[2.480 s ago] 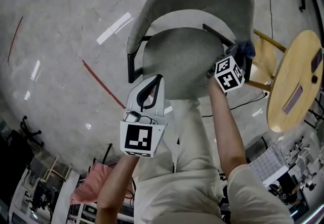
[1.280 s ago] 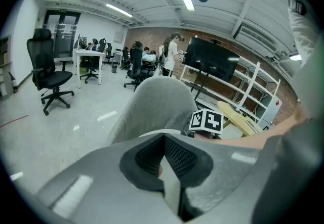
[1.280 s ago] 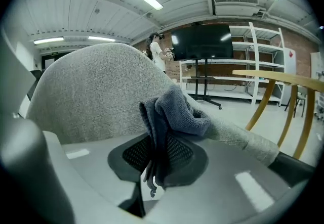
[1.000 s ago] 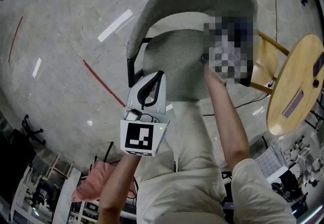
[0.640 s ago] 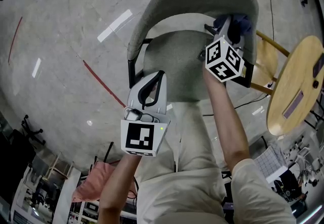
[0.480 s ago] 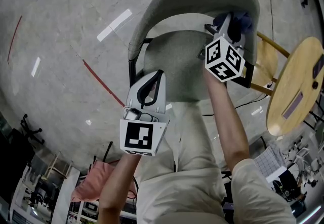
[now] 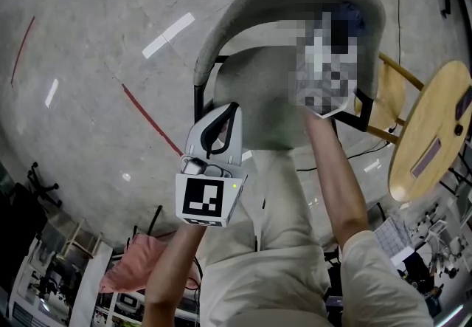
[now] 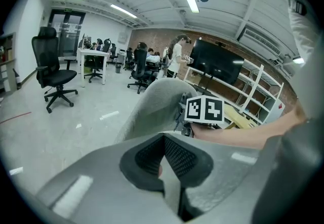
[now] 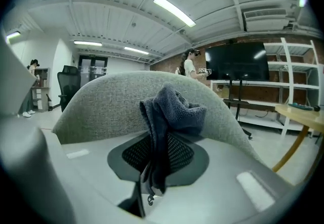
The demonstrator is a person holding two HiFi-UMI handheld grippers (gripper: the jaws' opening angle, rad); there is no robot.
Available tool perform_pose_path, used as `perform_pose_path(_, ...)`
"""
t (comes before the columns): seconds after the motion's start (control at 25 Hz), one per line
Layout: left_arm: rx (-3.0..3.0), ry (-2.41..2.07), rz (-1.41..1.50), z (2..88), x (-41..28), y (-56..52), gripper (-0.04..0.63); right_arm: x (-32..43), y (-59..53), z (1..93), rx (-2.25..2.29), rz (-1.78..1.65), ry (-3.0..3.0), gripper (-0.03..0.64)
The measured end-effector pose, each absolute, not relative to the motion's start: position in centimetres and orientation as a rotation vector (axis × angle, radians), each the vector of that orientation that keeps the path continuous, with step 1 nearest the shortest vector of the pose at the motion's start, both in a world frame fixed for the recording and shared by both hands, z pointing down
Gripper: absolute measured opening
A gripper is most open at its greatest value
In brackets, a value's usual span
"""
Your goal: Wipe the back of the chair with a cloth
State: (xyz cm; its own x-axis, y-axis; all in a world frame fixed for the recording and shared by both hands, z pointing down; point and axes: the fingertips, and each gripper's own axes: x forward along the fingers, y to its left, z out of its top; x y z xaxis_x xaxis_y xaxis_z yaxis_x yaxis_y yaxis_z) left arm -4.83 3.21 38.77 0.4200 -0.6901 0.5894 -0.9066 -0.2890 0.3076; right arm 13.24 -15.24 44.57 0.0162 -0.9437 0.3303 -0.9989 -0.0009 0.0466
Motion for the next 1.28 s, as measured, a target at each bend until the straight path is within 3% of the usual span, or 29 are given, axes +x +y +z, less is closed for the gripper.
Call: perform_pose_path(1.28,2.050,-1.366,0.479,40.0,-5.3,3.4,0.001,1.6,-14.0,45.7,1.386,0.021,-2.374,0.083)
